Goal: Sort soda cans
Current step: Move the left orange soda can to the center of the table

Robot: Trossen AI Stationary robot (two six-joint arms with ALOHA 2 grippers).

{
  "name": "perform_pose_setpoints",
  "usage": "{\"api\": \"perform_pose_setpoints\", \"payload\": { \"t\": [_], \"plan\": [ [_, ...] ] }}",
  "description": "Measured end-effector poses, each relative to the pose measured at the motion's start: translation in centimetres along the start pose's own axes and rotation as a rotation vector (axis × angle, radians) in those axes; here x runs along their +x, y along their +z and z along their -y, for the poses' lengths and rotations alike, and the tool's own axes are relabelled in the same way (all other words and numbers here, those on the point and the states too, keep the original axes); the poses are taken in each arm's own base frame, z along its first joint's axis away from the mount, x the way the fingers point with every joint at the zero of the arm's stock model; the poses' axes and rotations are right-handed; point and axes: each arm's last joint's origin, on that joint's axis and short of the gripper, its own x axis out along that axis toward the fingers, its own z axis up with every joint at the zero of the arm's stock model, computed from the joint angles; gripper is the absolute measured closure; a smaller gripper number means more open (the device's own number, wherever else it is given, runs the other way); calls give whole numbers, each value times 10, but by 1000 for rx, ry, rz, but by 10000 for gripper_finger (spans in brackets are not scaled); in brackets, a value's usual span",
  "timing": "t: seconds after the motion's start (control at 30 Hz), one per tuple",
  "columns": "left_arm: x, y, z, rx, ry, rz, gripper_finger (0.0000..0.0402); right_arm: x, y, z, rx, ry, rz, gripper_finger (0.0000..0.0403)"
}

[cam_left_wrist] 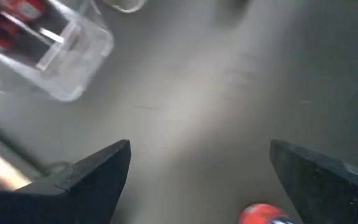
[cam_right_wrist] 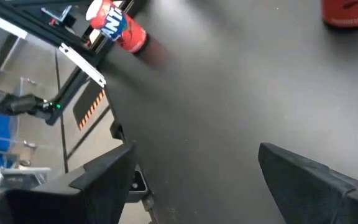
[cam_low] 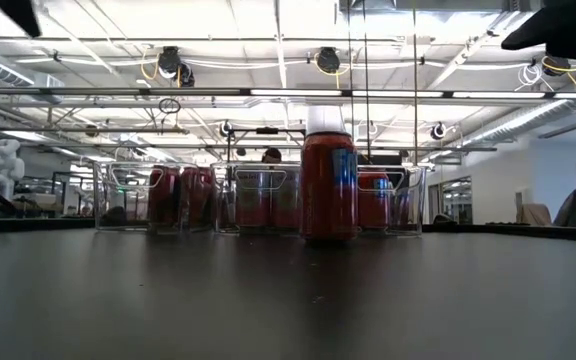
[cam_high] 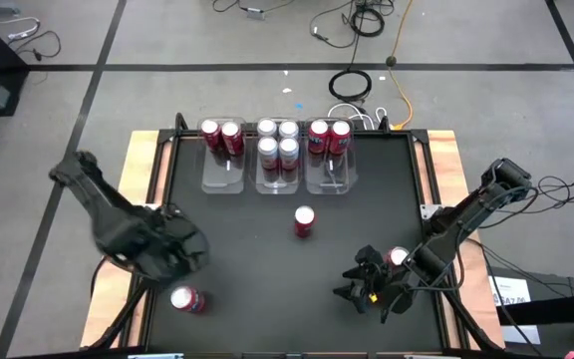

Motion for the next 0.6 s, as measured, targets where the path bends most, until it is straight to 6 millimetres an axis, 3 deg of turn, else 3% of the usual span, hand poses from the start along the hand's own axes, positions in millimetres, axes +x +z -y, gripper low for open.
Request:
{"api": "perform_pose_setpoints", "payload": {
  "t": [0.1,0.2,0.6],
  "plan": [
    [-8,-15,-22,-49,-125,22,9,0,0,0,37,0,0,74],
    [-10,-24,-32,-73,-214,1,9,0,0,0,56,4,1,74],
    [3,-44,-3,14,-220,-217,9,0,2,-3,90,26,51,74]
  ]
}}
